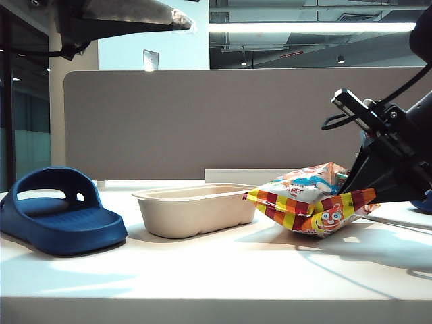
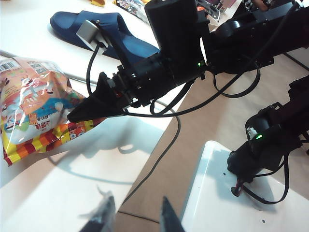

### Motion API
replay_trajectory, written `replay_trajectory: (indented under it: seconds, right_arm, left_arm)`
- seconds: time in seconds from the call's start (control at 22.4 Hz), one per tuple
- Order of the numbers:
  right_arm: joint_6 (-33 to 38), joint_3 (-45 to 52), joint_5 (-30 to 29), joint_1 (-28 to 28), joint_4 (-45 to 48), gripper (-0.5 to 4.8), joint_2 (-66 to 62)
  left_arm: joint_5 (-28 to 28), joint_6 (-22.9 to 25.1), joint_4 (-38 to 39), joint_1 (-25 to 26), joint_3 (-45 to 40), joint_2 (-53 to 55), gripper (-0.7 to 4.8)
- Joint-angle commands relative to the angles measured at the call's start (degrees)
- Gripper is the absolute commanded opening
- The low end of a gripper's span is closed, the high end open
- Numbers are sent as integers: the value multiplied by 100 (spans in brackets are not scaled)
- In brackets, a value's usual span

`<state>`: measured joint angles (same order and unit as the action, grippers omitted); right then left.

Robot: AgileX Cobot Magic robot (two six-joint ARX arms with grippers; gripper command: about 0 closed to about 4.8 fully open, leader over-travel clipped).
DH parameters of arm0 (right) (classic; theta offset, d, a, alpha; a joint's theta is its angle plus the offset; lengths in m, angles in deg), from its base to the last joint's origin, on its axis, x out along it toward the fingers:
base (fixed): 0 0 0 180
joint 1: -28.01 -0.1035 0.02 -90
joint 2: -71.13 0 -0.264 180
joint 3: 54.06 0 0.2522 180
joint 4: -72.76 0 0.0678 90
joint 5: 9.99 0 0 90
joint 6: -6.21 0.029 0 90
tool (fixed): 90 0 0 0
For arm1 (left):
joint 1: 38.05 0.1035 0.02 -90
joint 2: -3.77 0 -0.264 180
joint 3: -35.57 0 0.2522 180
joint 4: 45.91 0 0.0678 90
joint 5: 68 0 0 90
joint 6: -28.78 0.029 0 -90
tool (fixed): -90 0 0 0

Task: Pick up a bag of chips and put them in the box.

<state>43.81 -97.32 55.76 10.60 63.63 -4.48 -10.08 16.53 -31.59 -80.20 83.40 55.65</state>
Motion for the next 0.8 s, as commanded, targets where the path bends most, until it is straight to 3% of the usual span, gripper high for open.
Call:
replay_trajectory:
  seconds: [0.04,0.8]
  right_arm:
    - [-17,-13,-11,-7,96,8,20]
    - [177,-20,-146,-4,533,8,1145]
  left_arm:
    - [-4,28,-109,0,20,-17,122]
    - [153,188,-105,11,20,-17,122]
